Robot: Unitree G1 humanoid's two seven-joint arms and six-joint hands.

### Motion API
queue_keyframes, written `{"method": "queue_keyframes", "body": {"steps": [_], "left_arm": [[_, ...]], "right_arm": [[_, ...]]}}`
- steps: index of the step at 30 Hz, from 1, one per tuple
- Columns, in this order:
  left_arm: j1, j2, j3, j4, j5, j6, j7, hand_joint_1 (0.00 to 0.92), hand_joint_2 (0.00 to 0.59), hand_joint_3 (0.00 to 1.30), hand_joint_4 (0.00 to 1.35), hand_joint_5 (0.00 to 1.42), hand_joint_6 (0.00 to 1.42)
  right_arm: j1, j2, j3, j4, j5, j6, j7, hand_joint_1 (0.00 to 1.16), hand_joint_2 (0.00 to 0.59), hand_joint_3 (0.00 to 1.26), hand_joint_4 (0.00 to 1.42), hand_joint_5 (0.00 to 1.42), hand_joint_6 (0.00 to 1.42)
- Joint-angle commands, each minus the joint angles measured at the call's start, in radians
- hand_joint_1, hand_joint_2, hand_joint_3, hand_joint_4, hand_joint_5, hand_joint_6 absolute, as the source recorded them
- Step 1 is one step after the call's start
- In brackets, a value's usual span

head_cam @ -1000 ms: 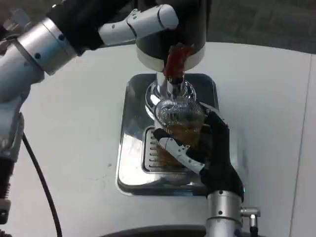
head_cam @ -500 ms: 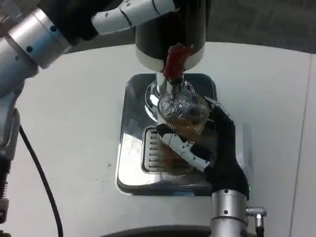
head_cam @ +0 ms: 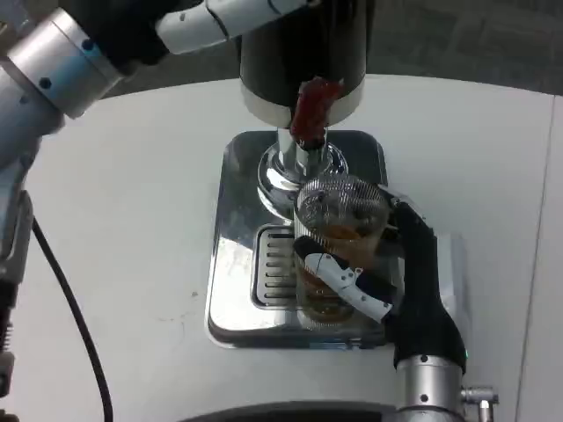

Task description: Grasp the cup under the faucet to collect the drink, then remove the cup.

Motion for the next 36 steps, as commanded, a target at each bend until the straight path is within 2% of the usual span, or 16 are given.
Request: {"method": "queue_keyframes", "body": {"steps": [1, 9, 14, 25, 29, 36], "left_arm": [[0.002, 0.014, 0.02, -0.021, -0.014, 0.008, 0.027, 0.0, 0.158, 0.26, 0.25, 0.34, 0.29], [0.016, 0.026, 0.038, -0.024, -0.019, 0.008, 0.032, 0.0, 0.159, 0.26, 0.25, 0.34, 0.3], [0.05, 0.043, 0.073, -0.057, -0.033, 0.025, 0.037, 0.0, 0.159, 0.26, 0.25, 0.34, 0.3], [0.249, 0.123, 0.221, -0.206, -0.084, 0.139, 0.083, 0.0, 0.159, 0.27, 0.26, 0.34, 0.3], [0.358, 0.16, 0.295, -0.271, -0.097, 0.171, 0.104, 0.0, 0.159, 0.27, 0.27, 0.35, 0.31], [0.556, 0.177, 0.401, -0.383, -0.113, 0.199, 0.127, 0.0, 0.162, 0.27, 0.27, 0.35, 0.31]], "right_arm": [[0.054, 0.028, 0.001, -0.057, -0.007, -0.013, 0.011, 0.78, 0.246, 0.62, 0.73, 0.71, 0.47], [0.13, 0.014, -0.019, -0.157, -0.009, -0.022, 0.032, 0.8, 0.24, 0.64, 0.75, 0.73, 0.49], [0.167, 0.015, -0.023, -0.223, -0.01, -0.014, 0.055, 0.81, 0.234, 0.66, 0.77, 0.75, 0.49], [0.264, 0.008, -0.031, -0.306, -0.022, -0.013, 0.094, 0.81, 0.232, 0.7, 0.79, 0.77, 0.49], [0.287, 0.004, -0.036, -0.336, -0.022, -0.013, 0.113, 0.81, 0.232, 0.7, 0.79, 0.78, 0.49], [0.296, -0.007, -0.043, -0.388, -0.037, -0.004, 0.154, 0.85, 0.228, 0.7, 0.78, 0.78, 0.49]]}}
